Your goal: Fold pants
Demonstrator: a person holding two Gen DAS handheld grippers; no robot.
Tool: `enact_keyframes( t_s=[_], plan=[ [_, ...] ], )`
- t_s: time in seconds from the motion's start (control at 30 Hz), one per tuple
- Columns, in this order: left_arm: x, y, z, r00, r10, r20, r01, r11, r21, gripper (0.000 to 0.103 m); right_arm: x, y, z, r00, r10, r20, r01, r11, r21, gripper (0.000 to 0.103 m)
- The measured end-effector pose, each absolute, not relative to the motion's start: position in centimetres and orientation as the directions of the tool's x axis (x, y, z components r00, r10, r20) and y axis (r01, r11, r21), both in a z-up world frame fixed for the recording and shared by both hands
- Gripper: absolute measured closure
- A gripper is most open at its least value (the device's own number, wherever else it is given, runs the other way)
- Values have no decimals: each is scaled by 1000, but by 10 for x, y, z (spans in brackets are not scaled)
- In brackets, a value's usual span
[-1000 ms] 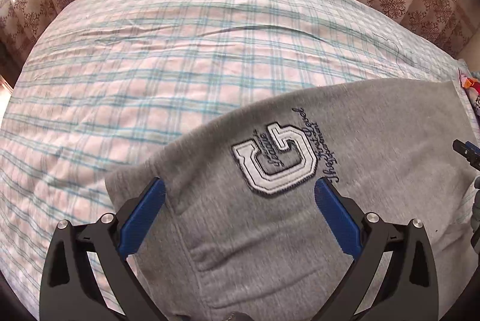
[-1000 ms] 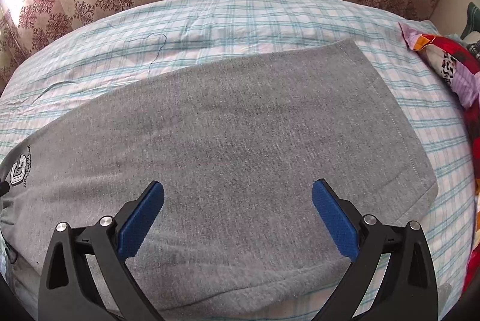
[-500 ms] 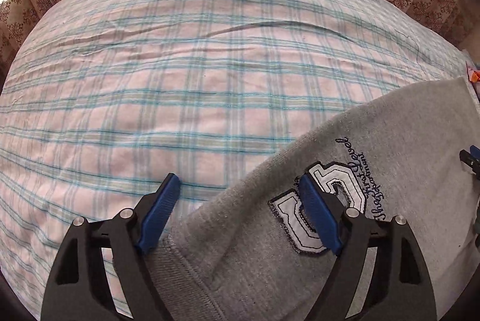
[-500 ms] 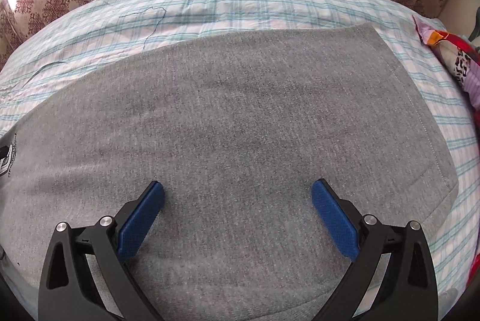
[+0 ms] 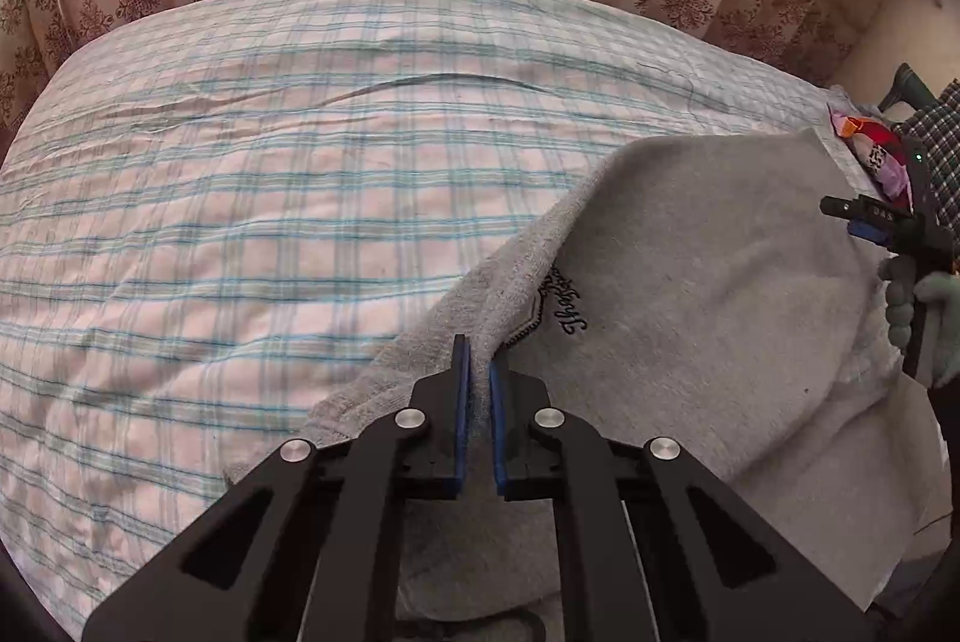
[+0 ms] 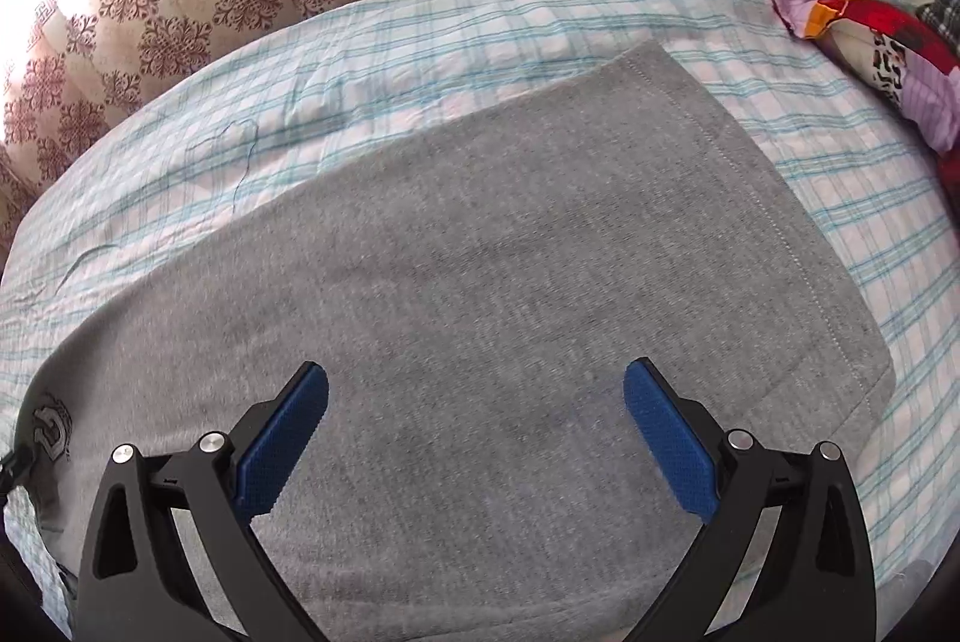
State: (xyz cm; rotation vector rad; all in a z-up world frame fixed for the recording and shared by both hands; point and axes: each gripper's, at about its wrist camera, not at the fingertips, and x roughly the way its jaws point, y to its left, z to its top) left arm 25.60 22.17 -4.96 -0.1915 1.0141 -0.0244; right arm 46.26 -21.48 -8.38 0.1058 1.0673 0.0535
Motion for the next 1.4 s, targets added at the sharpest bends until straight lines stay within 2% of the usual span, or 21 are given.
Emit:
enact_keyframes(
  t_s=[0.17, 0.53, 0.77, 0.87, 0.93, 0.97, 1.03, 1.13, 1.17, 1.4],
  plan=[
    [219, 207, -36, 547, -159, -822, -9, 981, -196, 97, 483, -237, -67, 504, 88, -859, 78, 986, 146, 5],
    [172, 191, -41, 518, -192, -834, 22, 977, -211, 97, 548, -256, -51, 515, 138, -846, 207, 938, 279, 5],
    [157, 194, -35, 525, -199, -827, 14, 974, -226, 97, 583, -264, -65, 469, 137, -872, 268, 919, 288, 7],
    [152, 194, -31, 530, -204, -823, 19, 973, -229, 97, 588, -265, -78, 421, 117, -899, 280, 926, 252, 34],
    [149, 194, -30, 534, -204, -821, 21, 973, -228, 97, 585, -266, -84, 391, 93, -916, 297, 929, 221, 61],
    [148, 194, -29, 536, -203, -820, 21, 974, -227, 97, 583, -268, -84, 387, 85, -918, 299, 930, 212, 65],
    [147, 195, -26, 541, -197, -818, 17, 975, -224, 97, 576, -274, -78, 400, 78, -913, 298, 931, 210, 81],
    [146, 197, -20, 553, -185, -812, 9, 976, -217, 97, 565, -285, -58, 439, 90, -894, 289, 928, 236, 95],
    [145, 197, -17, 561, -182, -808, 8, 977, -214, 97, 560, -289, -50, 453, 96, -886, 282, 928, 245, 97],
    [135, 207, 14, 621, -156, -768, -15, 977, -211, 97, 517, -314, 16, 552, 138, -823, 224, 925, 305, 99]
  ],
)
